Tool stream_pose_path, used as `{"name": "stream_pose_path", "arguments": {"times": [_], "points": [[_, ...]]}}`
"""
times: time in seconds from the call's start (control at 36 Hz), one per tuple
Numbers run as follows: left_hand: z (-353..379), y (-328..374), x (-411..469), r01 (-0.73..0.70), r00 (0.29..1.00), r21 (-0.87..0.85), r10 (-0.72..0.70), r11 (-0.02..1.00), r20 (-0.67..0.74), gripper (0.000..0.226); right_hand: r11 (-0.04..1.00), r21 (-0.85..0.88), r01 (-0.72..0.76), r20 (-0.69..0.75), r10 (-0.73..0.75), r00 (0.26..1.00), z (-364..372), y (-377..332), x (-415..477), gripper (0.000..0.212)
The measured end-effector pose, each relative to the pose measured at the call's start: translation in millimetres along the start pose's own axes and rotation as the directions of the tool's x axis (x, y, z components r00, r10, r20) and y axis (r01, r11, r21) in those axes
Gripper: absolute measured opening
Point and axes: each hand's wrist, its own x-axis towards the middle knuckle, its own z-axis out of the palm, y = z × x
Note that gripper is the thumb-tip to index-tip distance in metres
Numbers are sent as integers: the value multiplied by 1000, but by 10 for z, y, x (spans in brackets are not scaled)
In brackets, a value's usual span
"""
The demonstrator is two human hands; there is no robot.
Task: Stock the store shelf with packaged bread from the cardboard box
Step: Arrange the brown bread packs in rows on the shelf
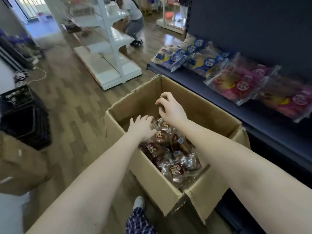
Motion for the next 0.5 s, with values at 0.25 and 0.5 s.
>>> {"name": "stream_pose_path", "arguments": {"times": [0.25, 0.5], "points": [[-172, -119, 717, -148, 985, 48, 143, 988, 101, 60, 964, -160, -214, 210, 245, 947, 250, 485, 103, 36], [339, 32, 1223, -370, 825, 52, 302, 928, 478, 73, 881, -232, -413, 479, 473, 740, 566, 853, -192, 72]]}}
